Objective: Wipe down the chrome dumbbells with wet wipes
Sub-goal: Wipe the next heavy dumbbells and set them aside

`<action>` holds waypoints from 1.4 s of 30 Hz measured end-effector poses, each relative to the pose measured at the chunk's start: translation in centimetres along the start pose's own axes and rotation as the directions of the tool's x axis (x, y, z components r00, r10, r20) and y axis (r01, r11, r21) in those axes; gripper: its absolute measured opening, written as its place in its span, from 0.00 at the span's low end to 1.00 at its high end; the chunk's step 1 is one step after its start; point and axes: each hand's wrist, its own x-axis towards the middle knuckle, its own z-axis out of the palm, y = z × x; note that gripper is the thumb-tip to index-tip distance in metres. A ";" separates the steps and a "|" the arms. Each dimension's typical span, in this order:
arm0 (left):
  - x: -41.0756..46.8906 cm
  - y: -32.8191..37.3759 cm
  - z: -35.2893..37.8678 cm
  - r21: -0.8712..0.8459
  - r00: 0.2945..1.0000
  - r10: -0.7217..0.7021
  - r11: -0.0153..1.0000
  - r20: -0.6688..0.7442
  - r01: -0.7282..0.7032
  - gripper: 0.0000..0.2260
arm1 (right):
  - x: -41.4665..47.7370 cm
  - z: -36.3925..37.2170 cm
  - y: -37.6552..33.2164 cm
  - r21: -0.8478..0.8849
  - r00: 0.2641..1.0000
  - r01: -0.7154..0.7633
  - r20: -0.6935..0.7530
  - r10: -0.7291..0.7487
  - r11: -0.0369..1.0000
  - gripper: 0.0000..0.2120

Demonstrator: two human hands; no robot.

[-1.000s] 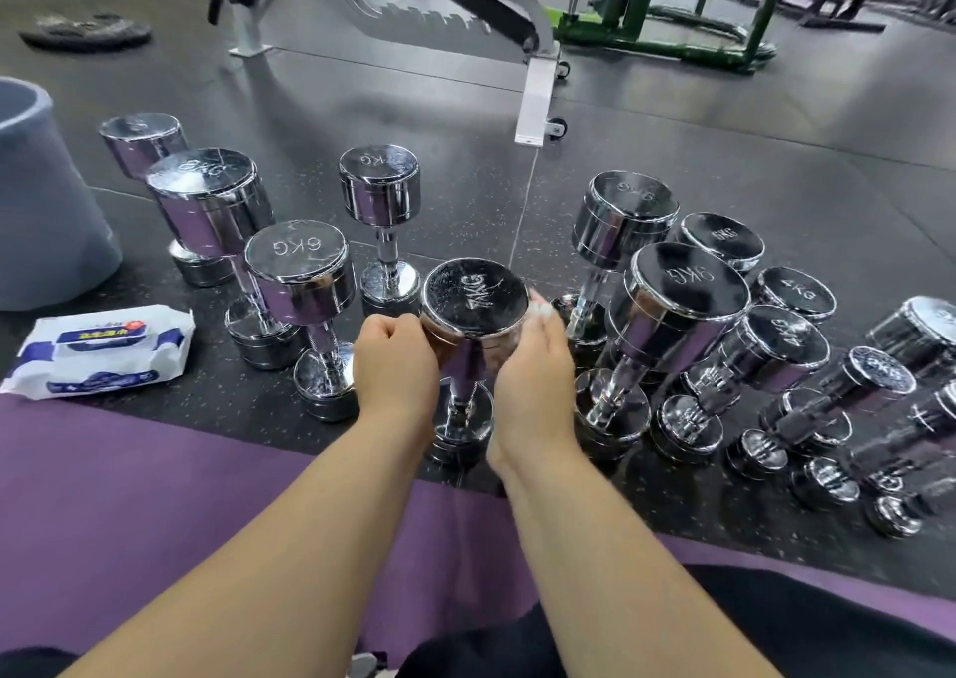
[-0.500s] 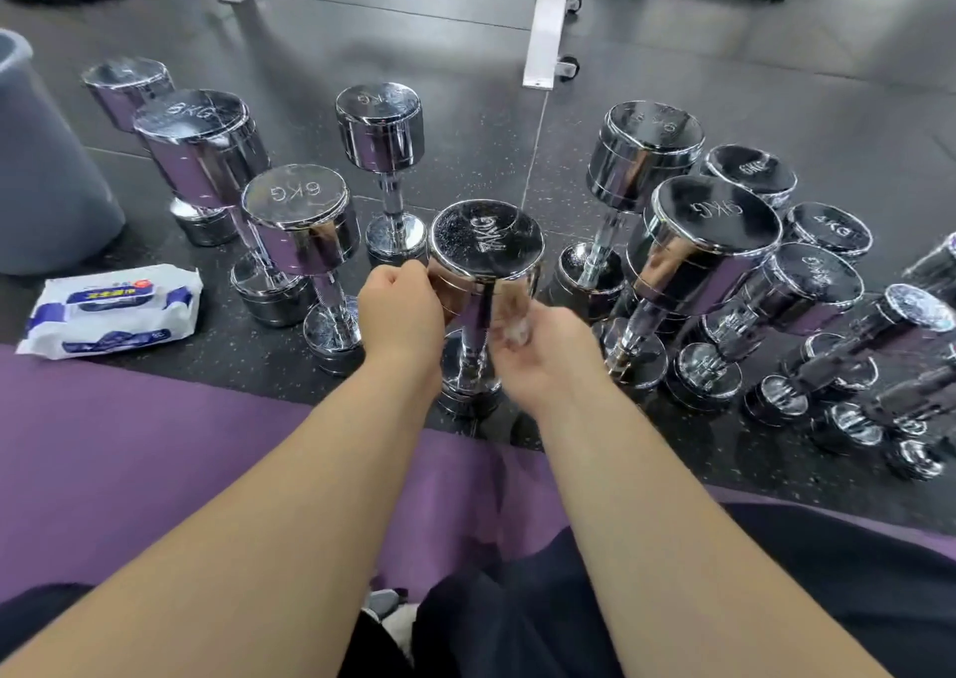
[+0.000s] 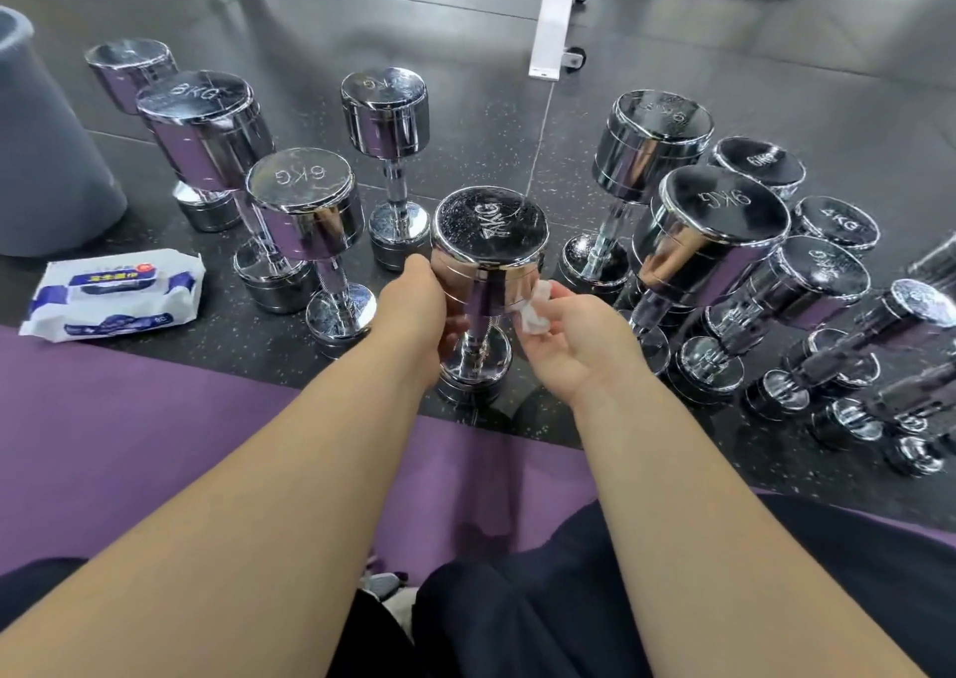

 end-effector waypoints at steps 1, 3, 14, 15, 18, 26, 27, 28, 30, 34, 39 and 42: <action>-0.1 0.0 -0.1 0.042 0.996 -0.065 0.997 0.060 0.063 0.11 | -0.1 0.0 0.2 -0.044 0.999 -0.035 0.022 0.036 0.998 0.17; -0.5 0.4 -0.7 0.125 0.972 -0.188 0.977 0.140 0.171 0.12 | -0.5 0.1 1.2 -0.220 0.994 -0.094 0.029 0.102 0.971 0.15; -0.1 1.9 -1.6 -0.361 0.992 -0.039 0.929 0.118 0.080 0.04 | 0.4 0.9 0.6 -0.254 0.988 0.066 -0.116 -0.098 0.965 0.11; 0.2 1.9 -1.4 -0.374 0.990 -0.019 0.925 0.138 0.070 0.05 | 0.7 0.9 0.3 -0.255 0.987 0.081 -0.117 -0.114 0.963 0.12; 1.3 1.6 -1.0 -0.246 0.974 -0.010 0.967 0.226 0.067 0.12 | 2.0 1.1 -0.3 -0.279 0.990 0.093 -0.075 -0.118 0.956 0.14; 3.7 1.0 -0.6 -0.075 0.917 -0.005 0.996 0.398 0.038 0.24 | 4.2 1.5 -1.3 -0.255 0.989 -0.024 0.137 0.061 0.967 0.34; 3.6 1.4 -0.6 -0.061 0.916 -0.001 0.998 0.402 0.028 0.25 | 4.5 1.4 -1.4 -0.249 0.989 -0.027 0.135 0.062 0.968 0.36; 3.7 1.7 -0.7 -0.049 0.917 0.000 0.999 0.398 0.021 0.26 | 4.5 1.3 -1.4 -0.237 0.989 -0.030 0.131 0.062 0.971 0.36; 3.8 2.0 -1.0 -0.008 0.928 -0.008 1.000 0.372 0.011 0.28 | 4.3 1.2 -1.4 -0.183 0.991 -0.027 0.121 0.049 0.983 0.34; 3.2 1.8 -1.1 0.073 0.956 -0.023 0.997 0.291 0.002 0.18 | 3.5 1.1 -1.5 -0.106 1.000 -0.014 -0.013 0.013 0.994 0.22; 2.3 1.9 -1.0 -0.069 0.938 0.019 0.998 0.347 0.005 0.14 | 1.7 0.2 -0.8 -0.165 0.989 -0.145 -0.021 0.143 0.976 0.20; 2.1 1.4 -1.4 -0.077 0.961 -0.006 0.997 0.278 0.028 0.17 | 1.3 -0.3 -0.8 -0.156 0.990 -0.142 -0.045 0.137 0.978 0.18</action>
